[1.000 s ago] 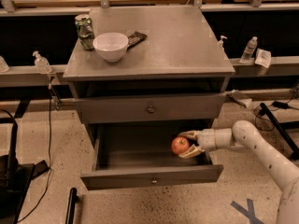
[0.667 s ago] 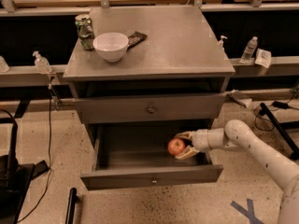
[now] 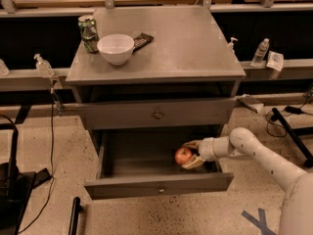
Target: Place apple into middle drawer
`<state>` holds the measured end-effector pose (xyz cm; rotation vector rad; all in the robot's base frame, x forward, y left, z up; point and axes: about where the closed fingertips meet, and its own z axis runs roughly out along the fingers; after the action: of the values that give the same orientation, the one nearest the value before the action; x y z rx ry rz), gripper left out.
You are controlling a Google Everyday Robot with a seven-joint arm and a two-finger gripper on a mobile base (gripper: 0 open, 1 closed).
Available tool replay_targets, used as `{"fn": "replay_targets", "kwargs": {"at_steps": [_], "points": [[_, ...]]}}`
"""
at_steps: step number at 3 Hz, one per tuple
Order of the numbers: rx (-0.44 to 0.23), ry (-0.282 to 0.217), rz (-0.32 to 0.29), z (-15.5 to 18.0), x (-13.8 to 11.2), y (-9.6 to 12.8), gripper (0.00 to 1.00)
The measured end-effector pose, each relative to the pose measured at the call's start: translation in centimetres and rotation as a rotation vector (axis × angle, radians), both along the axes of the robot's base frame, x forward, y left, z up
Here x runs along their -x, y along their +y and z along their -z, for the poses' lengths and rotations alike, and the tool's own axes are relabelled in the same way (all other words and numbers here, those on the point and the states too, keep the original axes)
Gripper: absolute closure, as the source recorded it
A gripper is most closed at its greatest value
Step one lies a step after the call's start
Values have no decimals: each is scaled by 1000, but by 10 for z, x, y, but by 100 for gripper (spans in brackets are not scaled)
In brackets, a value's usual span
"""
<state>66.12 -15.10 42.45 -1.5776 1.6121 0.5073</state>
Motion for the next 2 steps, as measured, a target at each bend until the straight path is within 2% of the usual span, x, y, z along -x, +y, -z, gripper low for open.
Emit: {"fn": "replay_targets", "kwargs": {"at_steps": [1,2], "points": [[8,31,10,9,-7,-1,100],[-46,56,37,19,-3,-4,100]]}}
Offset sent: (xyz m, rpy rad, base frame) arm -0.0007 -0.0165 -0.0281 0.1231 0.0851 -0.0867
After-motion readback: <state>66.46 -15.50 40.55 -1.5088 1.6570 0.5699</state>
